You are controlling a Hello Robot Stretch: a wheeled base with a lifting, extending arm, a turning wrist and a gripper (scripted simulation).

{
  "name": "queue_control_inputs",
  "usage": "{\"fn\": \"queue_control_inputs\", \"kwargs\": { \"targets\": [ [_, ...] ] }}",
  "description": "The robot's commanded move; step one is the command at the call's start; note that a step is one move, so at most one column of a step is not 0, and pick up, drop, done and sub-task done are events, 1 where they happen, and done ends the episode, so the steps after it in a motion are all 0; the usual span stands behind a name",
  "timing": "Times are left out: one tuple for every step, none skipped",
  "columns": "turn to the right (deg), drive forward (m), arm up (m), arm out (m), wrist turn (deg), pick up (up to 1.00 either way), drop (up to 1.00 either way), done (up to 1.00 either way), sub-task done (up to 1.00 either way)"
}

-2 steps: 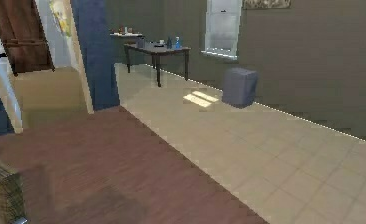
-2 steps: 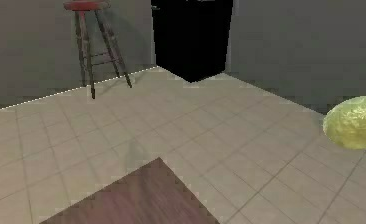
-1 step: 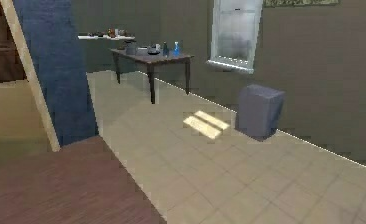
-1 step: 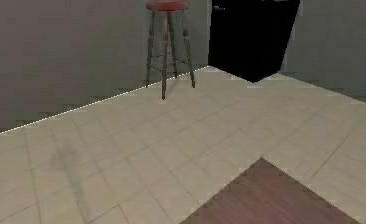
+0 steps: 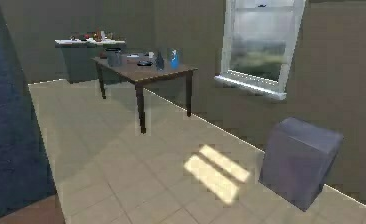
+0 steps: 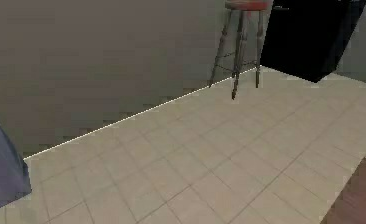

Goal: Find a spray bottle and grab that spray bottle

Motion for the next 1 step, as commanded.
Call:
{"fn": "queue_control_inputs", "kwargs": {
  "targets": [
    [0.0,1.0,0.0,0.0,0.0,0.0,0.0,0.0,0.0]
  ]
}}
